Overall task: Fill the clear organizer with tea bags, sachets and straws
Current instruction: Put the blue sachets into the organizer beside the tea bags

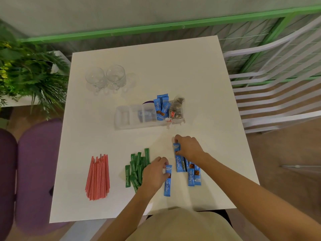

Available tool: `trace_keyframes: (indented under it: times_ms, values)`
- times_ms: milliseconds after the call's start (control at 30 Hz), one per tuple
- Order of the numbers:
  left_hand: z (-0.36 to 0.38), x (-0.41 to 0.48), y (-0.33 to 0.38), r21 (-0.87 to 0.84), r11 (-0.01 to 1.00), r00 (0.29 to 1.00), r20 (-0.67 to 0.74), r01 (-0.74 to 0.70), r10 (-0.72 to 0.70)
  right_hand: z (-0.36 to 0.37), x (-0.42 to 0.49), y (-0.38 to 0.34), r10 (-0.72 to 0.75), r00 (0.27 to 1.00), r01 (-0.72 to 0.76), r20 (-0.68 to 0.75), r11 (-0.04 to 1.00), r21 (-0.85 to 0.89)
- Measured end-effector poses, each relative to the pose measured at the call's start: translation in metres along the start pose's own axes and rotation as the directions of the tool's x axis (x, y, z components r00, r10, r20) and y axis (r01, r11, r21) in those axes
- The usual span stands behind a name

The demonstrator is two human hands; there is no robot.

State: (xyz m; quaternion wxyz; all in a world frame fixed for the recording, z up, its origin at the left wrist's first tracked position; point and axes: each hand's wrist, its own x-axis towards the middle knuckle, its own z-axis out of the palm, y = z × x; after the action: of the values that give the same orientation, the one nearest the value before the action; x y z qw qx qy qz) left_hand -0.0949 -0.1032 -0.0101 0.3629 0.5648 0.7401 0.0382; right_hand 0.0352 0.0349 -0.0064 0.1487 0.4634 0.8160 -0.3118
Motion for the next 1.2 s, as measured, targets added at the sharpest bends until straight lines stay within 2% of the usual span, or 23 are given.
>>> trace_keyframes:
  times_ms: [300,467,633,767,867,1067,1200]
  values:
    - [0.002,0.0,-0.002,-0.008,1.0,1.0,-0.022,0.003,-0.004,-0.005,0.0,0.002,-0.003,1.0,0.003,0.002,1.0,0.009]
    - [-0.005,0.006,-0.006,-0.229,0.971,0.997,-0.015,0.073,-0.079,-0.008,-0.001,0.002,-0.007,1.0,0.008,-0.01,0.999,0.045]
    - [-0.024,0.013,-0.013,-0.413,0.908,0.997,-0.004,0.062,-0.071,-0.019,-0.002,0.004,-0.016,1.0,0.017,-0.008,0.995,0.099]
    - [-0.045,0.018,-0.012,-0.481,0.876,0.997,-0.04,0.039,-0.067,-0.033,-0.002,0.003,-0.023,0.999,0.014,0.042,0.978,0.209]
    - [-0.063,0.022,-0.006,-0.554,0.832,0.996,-0.06,0.025,-0.07,-0.046,-0.002,0.0,-0.084,0.993,0.054,0.085,0.949,0.31]
    - [-0.111,0.043,0.009,-0.587,0.805,0.981,-0.192,-0.08,-0.042,-0.091,0.004,-0.01,-0.144,0.988,0.155,-0.059,0.895,0.418]
    - [-0.145,0.07,0.011,-0.532,0.83,0.951,-0.31,-0.168,-0.006,-0.128,0.019,-0.019,-0.148,0.969,0.218,-0.198,0.889,0.402]
